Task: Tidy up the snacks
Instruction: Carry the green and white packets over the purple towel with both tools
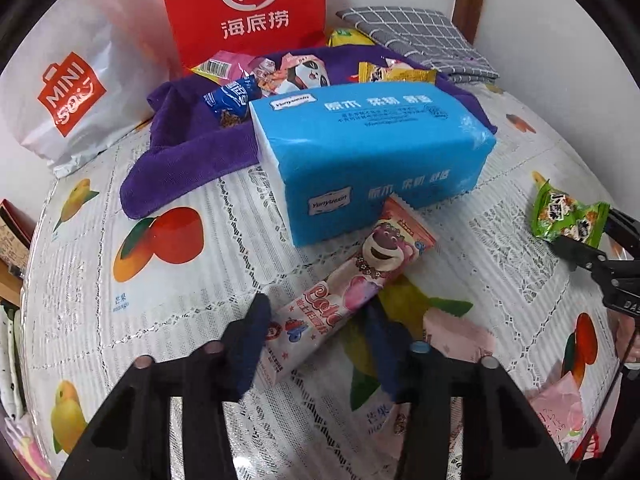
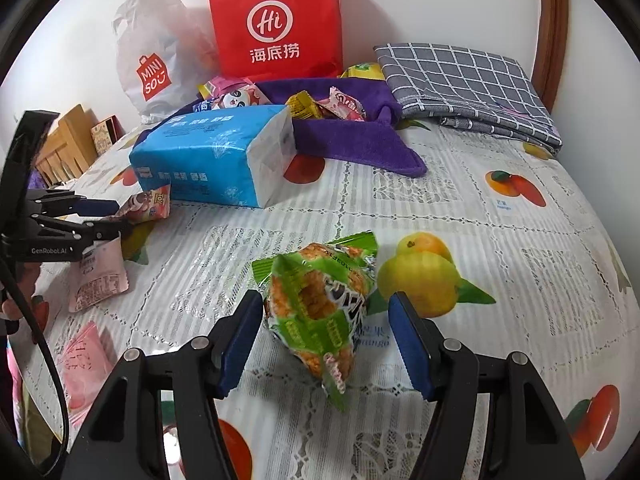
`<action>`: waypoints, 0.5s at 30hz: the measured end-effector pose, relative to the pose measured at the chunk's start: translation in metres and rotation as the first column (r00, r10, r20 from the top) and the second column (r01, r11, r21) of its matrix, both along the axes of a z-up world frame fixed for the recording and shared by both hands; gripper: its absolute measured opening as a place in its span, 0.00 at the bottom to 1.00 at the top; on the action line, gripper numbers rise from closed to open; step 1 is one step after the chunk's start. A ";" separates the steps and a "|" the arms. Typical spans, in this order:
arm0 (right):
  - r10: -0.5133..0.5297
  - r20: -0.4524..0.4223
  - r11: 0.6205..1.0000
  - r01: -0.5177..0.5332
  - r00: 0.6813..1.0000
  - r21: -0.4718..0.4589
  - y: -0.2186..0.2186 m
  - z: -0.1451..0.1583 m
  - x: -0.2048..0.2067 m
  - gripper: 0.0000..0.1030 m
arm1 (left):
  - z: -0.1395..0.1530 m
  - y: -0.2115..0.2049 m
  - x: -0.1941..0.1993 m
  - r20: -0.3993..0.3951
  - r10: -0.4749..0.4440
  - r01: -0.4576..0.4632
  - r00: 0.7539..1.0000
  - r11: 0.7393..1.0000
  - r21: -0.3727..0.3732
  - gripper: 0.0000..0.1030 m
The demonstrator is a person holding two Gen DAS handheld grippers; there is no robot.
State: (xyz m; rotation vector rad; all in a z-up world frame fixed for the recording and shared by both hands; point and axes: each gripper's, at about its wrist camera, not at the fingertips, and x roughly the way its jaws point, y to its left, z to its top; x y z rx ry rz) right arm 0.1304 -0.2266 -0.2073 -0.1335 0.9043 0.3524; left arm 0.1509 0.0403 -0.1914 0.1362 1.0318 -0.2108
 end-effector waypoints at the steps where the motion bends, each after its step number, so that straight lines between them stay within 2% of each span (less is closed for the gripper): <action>1: 0.003 -0.002 1.000 -0.003 1.000 0.002 0.001 -0.001 0.001 0.51 | 0.001 0.000 -0.001 0.008 -0.002 0.002 1.000 1.000 -0.006 0.27; 7: -0.001 0.017 1.000 0.000 1.000 0.026 0.001 0.006 0.001 0.46 | 0.009 0.002 -0.012 0.023 -0.002 0.004 1.000 0.998 -0.067 0.21; 12: -0.011 0.044 0.999 0.009 0.999 0.046 0.001 0.022 -0.003 0.46 | 0.013 0.018 -0.017 -0.006 0.095 -0.095 0.995 0.988 -0.120 0.20; 15: -0.022 0.057 0.998 0.018 0.998 0.066 0.001 0.033 -0.004 0.46 | 0.019 0.026 -0.020 -0.018 0.137 -0.138 0.990 0.972 -0.188 0.20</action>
